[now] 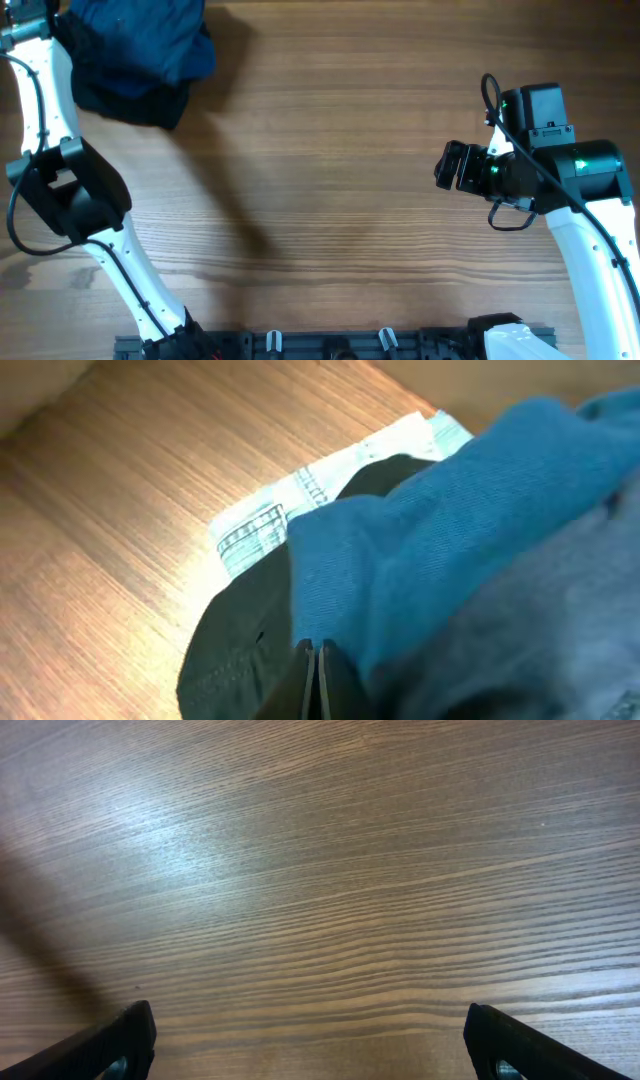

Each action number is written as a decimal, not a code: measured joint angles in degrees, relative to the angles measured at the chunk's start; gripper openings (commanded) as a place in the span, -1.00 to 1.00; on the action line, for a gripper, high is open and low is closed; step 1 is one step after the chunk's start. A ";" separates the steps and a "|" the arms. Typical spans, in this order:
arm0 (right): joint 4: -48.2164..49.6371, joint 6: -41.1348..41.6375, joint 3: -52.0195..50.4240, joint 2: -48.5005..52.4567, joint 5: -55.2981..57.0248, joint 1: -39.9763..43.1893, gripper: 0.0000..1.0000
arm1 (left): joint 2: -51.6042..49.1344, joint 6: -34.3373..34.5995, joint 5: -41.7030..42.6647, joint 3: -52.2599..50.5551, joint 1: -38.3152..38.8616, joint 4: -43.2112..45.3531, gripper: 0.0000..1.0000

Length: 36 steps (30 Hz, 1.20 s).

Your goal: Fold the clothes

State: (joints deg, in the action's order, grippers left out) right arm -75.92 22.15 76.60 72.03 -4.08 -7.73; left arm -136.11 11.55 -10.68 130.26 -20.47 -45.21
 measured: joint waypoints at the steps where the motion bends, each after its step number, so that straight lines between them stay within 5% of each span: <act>1: -0.07 0.00 0.00 0.00 0.00 0.00 0.99 | 0.15 0.02 0.00 0.00 0.22 0.48 -0.92; 17: -0.09 0.09 0.00 0.00 0.00 0.00 1.00 | 21.22 8.50 5.27 0.74 11.47 6.62 -0.92; 29: 0.15 0.55 -0.02 0.00 0.02 0.00 1.00 | -1.07 8.48 4.98 -1.33 12.15 4.46 -0.92; 36: 0.09 1.16 -0.02 0.00 0.02 0.00 1.00 | -3.50 8.50 3.85 -0.81 11.54 4.28 -0.92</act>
State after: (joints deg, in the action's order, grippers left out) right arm -75.83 23.31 76.58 72.03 -4.05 -7.73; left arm -139.61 20.05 -6.83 129.45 -8.93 -40.93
